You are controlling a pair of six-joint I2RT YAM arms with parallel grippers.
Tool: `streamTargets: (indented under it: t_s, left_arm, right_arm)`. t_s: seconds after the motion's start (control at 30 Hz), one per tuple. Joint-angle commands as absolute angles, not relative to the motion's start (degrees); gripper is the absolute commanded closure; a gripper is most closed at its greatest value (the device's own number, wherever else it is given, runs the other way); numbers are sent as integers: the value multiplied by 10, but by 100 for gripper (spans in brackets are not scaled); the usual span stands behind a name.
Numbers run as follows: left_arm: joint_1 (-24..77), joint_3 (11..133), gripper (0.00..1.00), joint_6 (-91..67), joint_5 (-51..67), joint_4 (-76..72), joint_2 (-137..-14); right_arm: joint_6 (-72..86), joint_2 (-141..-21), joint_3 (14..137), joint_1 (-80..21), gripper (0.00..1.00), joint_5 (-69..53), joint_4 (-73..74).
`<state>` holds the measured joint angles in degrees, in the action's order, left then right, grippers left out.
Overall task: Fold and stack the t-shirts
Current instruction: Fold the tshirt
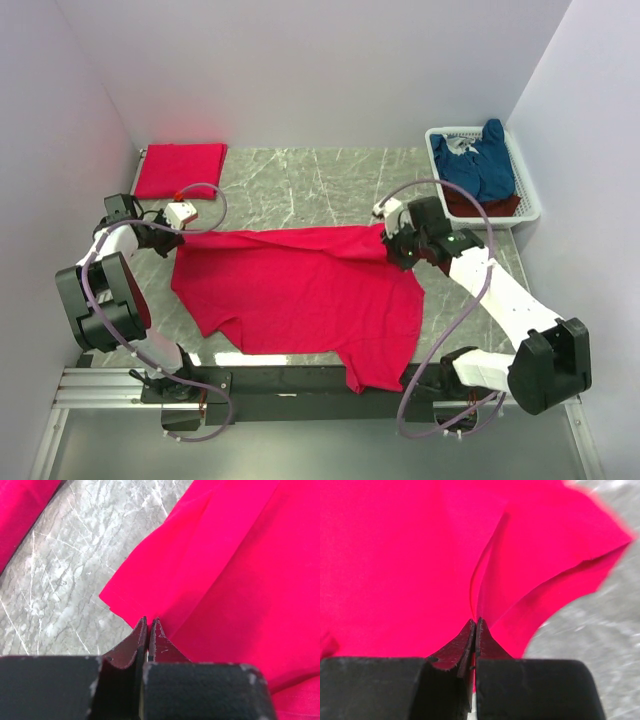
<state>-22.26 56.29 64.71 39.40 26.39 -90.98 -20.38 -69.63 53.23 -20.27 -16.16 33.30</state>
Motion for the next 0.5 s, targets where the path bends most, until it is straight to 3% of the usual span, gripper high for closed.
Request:
streamTargets:
  t_s: [0.0,0.47]
  left_arm:
    - [-229,574,99,660,409,262,-897]
    - [-234,575,99,697,433,286,-881]
  right_arm:
    - [-183,-672,513,-222,100,-163,352]
    - [-185,-642,498,-262,100,-168,371]
